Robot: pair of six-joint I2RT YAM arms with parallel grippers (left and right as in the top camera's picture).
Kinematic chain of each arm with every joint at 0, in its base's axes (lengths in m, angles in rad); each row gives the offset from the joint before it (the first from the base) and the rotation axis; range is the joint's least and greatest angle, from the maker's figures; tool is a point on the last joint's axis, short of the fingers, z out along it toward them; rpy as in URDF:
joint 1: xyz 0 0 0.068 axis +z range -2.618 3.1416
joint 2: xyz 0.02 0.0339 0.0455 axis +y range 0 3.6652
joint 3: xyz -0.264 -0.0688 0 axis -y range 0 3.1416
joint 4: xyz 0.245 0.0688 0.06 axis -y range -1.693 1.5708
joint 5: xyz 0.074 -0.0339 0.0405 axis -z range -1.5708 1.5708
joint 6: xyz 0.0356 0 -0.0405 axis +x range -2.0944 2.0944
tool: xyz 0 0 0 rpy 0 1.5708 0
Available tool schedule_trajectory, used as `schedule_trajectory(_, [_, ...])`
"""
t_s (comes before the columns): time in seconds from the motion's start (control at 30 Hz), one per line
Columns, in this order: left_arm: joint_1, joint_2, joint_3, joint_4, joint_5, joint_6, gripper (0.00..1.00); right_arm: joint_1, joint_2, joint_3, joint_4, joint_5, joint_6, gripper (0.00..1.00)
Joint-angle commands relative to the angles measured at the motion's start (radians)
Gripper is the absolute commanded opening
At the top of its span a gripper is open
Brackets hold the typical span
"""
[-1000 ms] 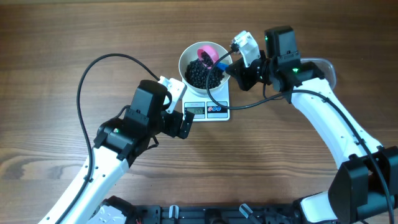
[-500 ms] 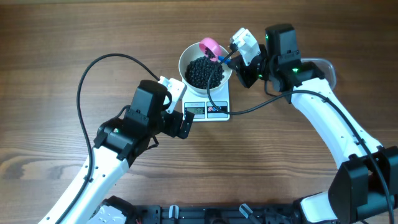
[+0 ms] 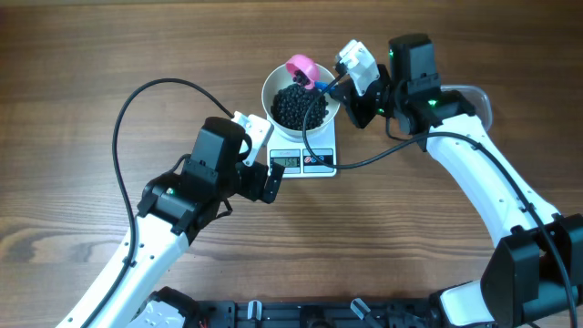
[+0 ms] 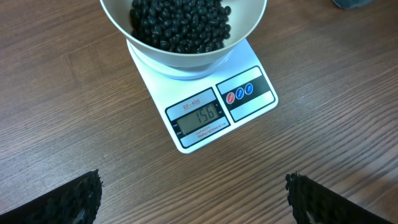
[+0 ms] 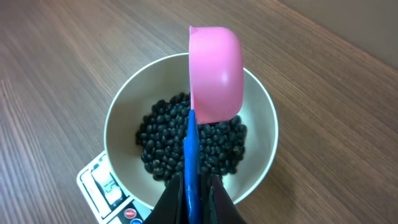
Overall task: Scoop item into bowl and weigh 150g on scale
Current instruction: 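Tip the scoop to pour a small amount into the bowl, then move the scoop right back to the bean tub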
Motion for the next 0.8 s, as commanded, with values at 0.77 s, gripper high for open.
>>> schedule_trajectory(0.77, [0.001, -0.010, 0.001, 0.003, 0.015, 0.019, 1.00, -0.493, -0.195, 0.006, -0.131, -0.198, 0.487, 0.04])
